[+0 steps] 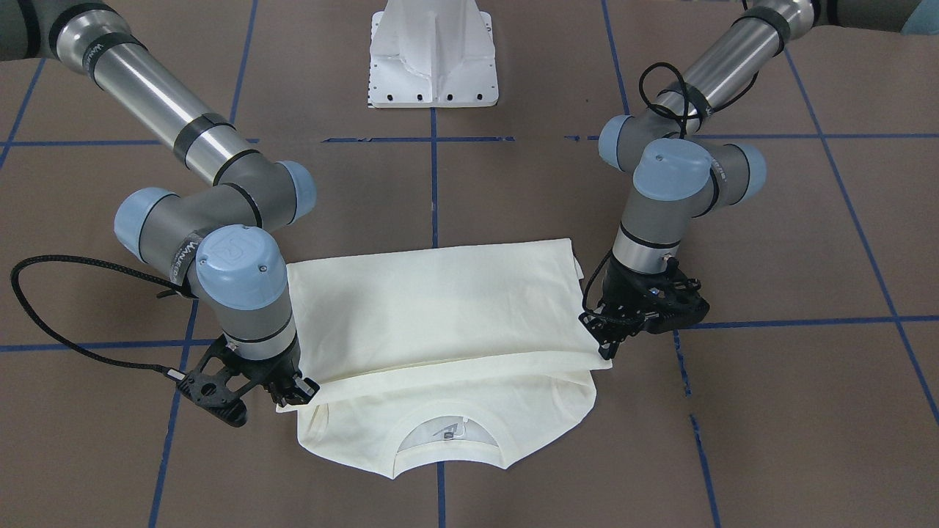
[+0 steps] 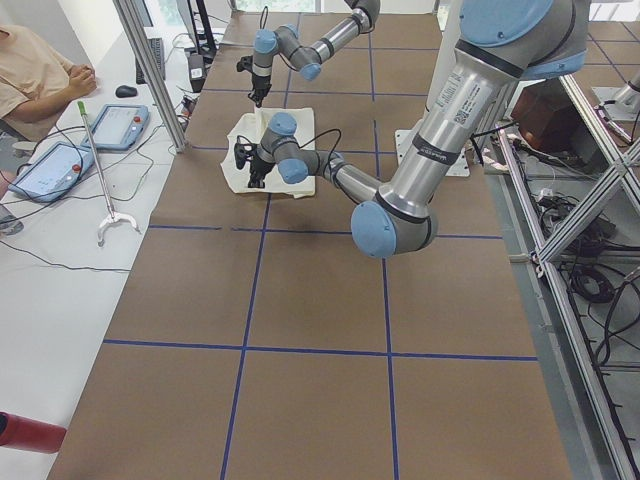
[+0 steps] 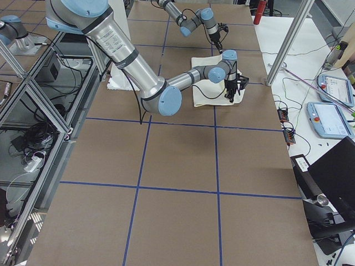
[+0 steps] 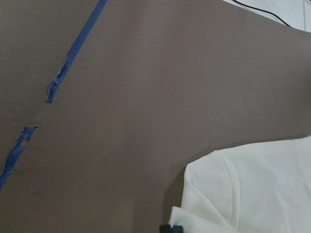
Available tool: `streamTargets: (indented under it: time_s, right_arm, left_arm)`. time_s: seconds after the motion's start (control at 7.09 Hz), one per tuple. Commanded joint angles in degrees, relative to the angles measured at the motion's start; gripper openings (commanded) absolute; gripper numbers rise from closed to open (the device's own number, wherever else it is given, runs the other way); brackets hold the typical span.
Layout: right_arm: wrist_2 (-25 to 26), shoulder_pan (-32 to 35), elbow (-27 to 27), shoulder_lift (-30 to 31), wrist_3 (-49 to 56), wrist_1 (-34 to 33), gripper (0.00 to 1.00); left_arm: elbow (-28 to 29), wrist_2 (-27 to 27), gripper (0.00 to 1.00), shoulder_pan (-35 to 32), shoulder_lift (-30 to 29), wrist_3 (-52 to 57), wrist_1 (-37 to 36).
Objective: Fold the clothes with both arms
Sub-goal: 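Release the hem and raise both grippers away from the folded shirt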
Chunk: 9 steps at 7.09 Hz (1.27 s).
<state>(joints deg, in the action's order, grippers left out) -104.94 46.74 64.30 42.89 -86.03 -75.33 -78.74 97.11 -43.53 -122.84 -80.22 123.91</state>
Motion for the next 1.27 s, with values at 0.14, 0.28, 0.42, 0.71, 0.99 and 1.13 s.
streamTargets:
  time_s: [0.14,0.28,0.42,0.71,0.99,1.13]
  right_arm:
    - [-0.2,0.1,0.6,0.4,-0.2,0.0,0.51]
    - [-0.6,0.1,4.6,2.2,-0.7,0.0,0.53]
    - [-0.5,-2.2,13.4,7.5,-1.7,0.0,0.58]
    - [2.0,-7.7,29.3,18.7,-10.0,0.0,0.67]
    - [6.0,-12.3,32.2,22.3,-15.4,0.1,0.71]
    - [6.7,-13.2,32.6,23.5,-17.0,0.1,0.73]
  left_arm:
    - [1.7,0.3,0.50,-1.8,0.0,2.2,2.5]
    - [1.7,0.7,0.50,-3.1,0.0,3.1,4.3]
    - [1.5,3.5,0.51,-3.3,0.1,3.1,5.2]
    - [-0.6,6.0,0.54,-3.4,0.5,3.0,5.8]
    - [-2.6,5.9,0.55,-3.4,1.0,2.6,5.6]
    - [-2.6,5.9,0.55,-3.4,1.0,2.6,5.6]
